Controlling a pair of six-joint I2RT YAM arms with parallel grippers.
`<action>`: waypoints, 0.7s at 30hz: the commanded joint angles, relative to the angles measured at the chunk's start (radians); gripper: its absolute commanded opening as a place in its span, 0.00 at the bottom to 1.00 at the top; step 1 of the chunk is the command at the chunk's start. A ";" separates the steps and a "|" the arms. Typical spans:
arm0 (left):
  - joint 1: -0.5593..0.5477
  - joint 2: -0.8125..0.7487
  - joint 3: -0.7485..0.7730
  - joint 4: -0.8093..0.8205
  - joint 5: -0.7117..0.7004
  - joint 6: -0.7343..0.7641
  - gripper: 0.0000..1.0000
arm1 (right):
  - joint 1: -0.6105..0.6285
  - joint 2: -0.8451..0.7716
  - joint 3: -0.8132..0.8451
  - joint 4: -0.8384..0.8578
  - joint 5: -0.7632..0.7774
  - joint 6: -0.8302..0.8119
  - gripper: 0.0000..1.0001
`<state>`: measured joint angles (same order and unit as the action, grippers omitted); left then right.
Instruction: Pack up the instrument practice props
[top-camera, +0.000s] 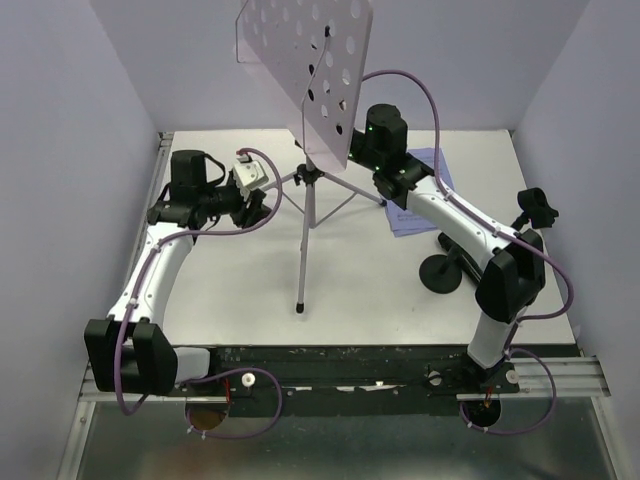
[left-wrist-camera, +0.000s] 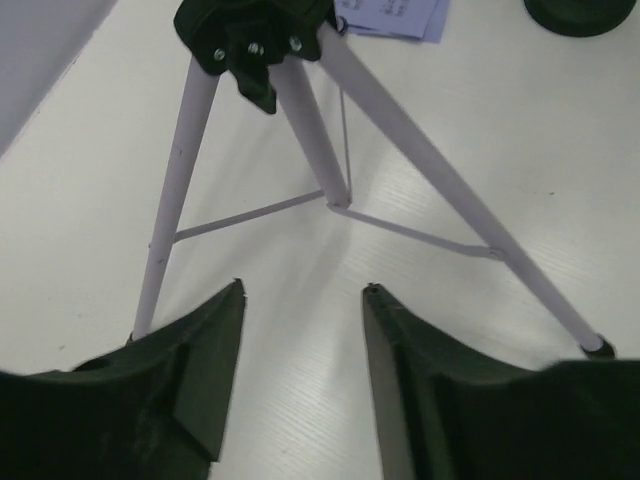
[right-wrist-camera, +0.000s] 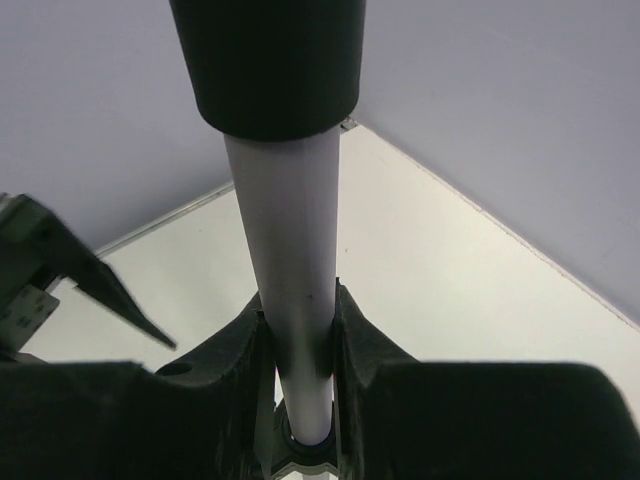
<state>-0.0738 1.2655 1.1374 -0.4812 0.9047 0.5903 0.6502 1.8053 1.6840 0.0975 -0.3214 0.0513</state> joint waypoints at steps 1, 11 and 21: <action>0.006 0.075 -0.037 0.120 -0.070 0.098 0.71 | -0.015 -0.072 -0.058 0.192 -0.191 0.084 0.00; -0.032 0.299 0.041 0.363 -0.027 0.103 0.72 | -0.015 -0.090 -0.050 0.039 -0.312 0.042 0.00; -0.078 0.405 0.122 0.315 -0.004 0.178 0.58 | -0.015 -0.132 -0.102 0.030 -0.298 0.050 0.00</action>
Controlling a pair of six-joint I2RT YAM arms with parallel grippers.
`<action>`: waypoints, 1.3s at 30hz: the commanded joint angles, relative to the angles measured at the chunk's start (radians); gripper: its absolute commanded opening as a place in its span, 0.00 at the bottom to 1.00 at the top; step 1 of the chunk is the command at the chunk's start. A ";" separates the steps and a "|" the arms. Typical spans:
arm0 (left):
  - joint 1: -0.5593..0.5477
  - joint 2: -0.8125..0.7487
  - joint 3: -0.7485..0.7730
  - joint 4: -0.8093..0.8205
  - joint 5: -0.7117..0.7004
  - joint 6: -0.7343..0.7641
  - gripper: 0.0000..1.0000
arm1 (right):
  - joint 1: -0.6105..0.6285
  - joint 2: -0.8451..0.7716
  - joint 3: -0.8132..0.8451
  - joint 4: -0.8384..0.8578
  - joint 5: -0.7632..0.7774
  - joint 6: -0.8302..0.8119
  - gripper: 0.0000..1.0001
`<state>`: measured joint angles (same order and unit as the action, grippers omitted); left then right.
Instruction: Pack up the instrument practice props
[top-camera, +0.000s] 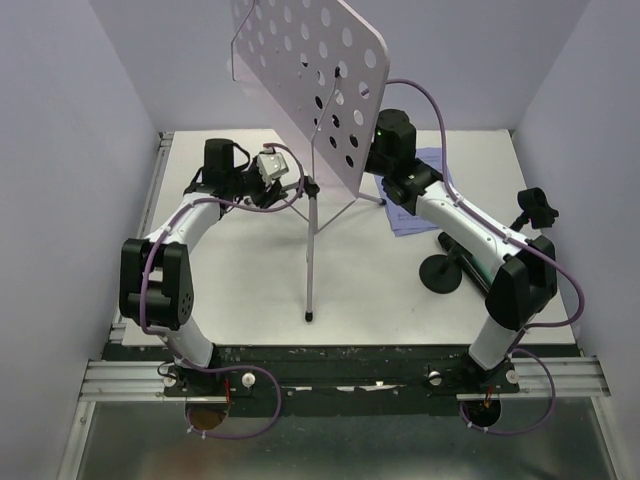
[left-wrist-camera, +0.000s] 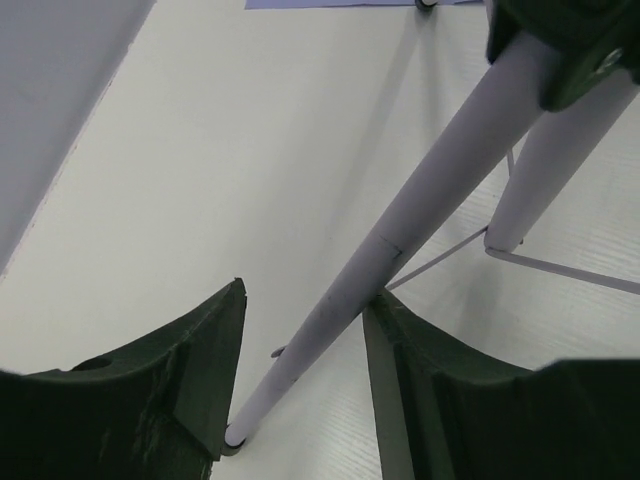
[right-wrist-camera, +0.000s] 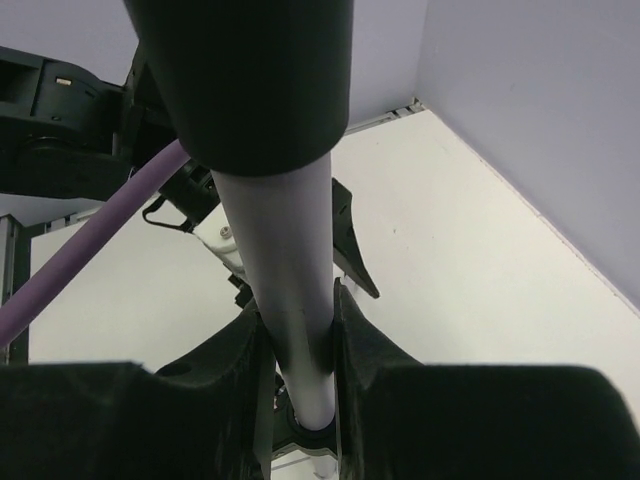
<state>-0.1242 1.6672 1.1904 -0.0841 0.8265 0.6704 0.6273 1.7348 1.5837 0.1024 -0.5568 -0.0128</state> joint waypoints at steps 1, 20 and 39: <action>-0.043 0.002 0.078 -0.136 0.080 0.139 0.54 | 0.009 -0.061 -0.001 0.032 -0.060 0.119 0.00; -0.046 -0.719 -0.094 -0.606 0.000 0.120 0.00 | 0.037 0.035 0.355 -0.024 0.000 0.273 0.00; -0.046 -0.764 -0.012 -0.870 0.112 -0.111 0.00 | 0.049 0.244 0.478 -0.101 0.086 0.474 0.00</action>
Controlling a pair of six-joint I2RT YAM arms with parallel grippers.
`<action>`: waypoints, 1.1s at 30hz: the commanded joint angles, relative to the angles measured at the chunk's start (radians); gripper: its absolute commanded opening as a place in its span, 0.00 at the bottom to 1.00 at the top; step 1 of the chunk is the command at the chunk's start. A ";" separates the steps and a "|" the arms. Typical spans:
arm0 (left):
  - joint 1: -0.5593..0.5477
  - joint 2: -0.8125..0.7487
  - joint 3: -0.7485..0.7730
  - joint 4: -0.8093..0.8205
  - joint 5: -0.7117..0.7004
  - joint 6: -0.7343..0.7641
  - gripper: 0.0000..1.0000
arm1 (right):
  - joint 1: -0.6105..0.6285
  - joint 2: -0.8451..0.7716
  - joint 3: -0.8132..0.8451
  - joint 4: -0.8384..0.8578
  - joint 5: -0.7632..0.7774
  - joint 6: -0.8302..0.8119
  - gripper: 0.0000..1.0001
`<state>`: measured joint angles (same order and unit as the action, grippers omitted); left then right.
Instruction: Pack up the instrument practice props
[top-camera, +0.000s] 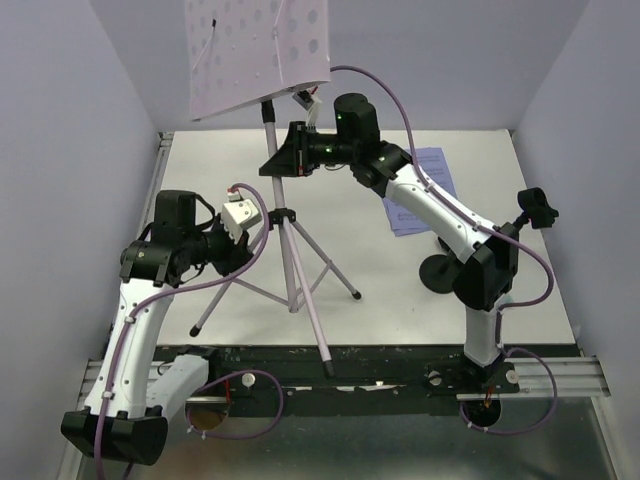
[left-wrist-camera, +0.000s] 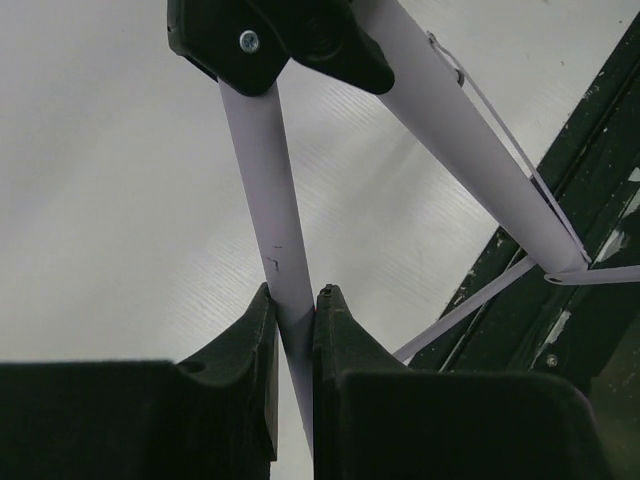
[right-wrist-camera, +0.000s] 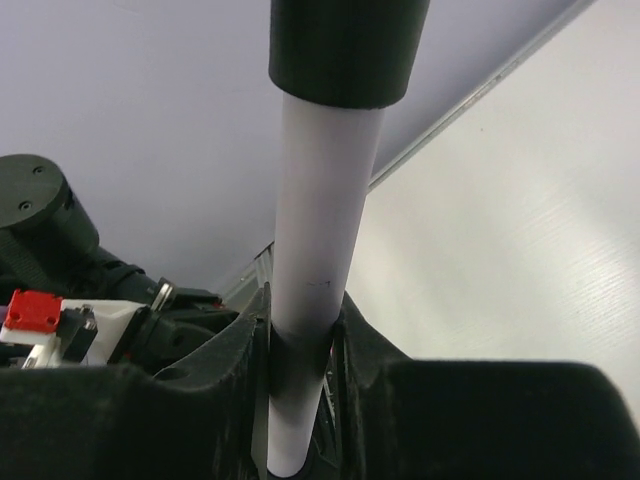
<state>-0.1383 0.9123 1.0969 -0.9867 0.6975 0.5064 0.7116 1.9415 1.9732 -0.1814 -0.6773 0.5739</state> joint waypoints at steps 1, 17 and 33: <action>-0.032 -0.003 0.081 0.034 0.229 0.053 0.00 | -0.035 0.046 0.090 0.184 0.211 -0.108 0.00; -0.009 0.186 0.035 0.177 0.109 -0.046 0.00 | -0.081 0.191 0.029 0.128 0.275 -0.095 0.00; -0.004 0.402 -0.009 0.375 0.145 -0.229 0.00 | -0.126 0.312 0.001 0.099 0.335 -0.141 0.00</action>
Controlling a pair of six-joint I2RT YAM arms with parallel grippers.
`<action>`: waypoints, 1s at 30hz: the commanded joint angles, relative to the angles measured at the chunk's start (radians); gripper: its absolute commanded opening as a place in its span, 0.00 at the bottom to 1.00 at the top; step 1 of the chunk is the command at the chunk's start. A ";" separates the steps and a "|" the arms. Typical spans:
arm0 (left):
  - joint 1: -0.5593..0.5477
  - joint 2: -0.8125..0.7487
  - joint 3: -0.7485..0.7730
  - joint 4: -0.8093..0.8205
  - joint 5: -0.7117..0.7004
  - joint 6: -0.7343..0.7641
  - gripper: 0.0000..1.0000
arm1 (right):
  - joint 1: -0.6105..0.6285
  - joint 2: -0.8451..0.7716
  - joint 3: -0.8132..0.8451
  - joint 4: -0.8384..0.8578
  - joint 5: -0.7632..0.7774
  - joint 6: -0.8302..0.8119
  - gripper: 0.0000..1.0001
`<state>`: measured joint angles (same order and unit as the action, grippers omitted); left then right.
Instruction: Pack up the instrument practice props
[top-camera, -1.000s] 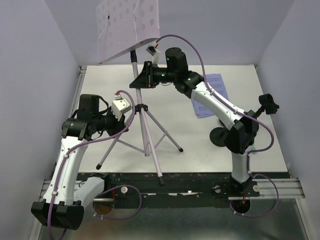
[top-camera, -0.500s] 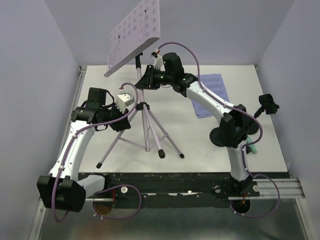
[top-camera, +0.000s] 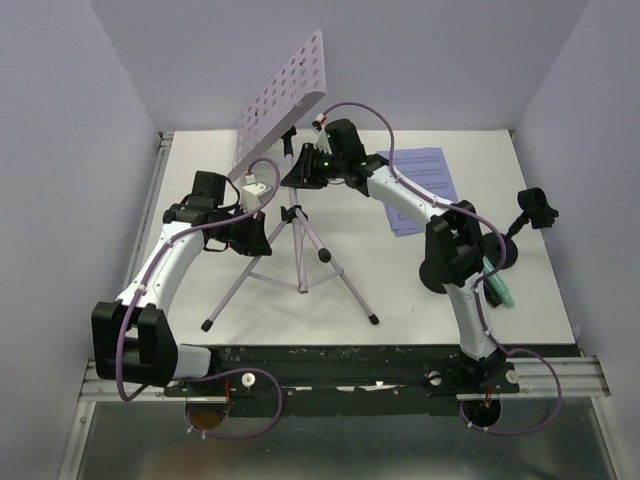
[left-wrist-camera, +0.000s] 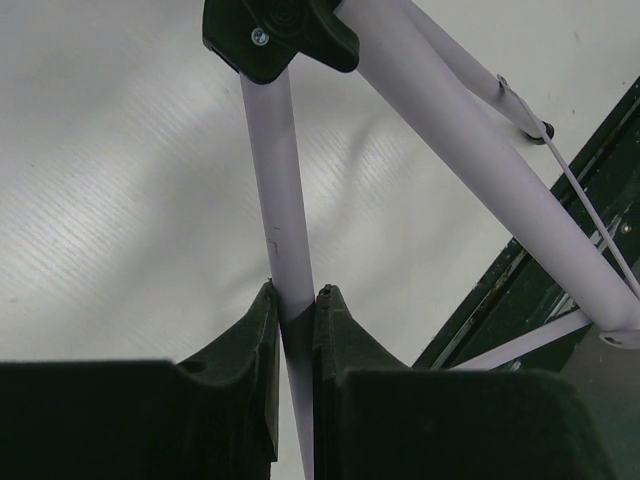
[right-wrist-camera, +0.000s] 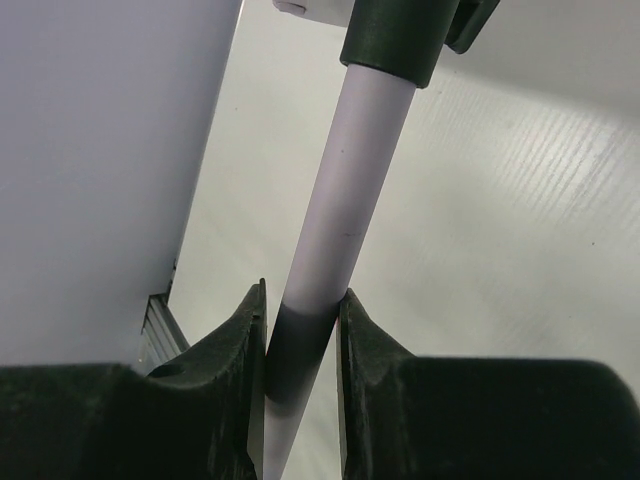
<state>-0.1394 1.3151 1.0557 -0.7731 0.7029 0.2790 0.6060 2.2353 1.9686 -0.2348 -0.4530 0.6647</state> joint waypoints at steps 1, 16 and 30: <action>-0.003 0.015 0.032 0.163 0.141 -0.006 0.00 | -0.022 0.023 0.003 0.152 0.115 -0.235 0.00; 0.006 0.199 0.072 0.454 0.231 -0.320 0.00 | -0.026 0.047 -0.149 0.157 0.126 -0.165 0.00; 0.057 0.302 0.090 0.360 0.188 -0.168 0.00 | -0.066 0.000 -0.217 0.108 0.215 -0.197 0.24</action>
<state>-0.1478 1.6592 1.0882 -0.6079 0.8749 0.0586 0.5816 2.2372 1.8122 -0.1116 -0.3798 0.6266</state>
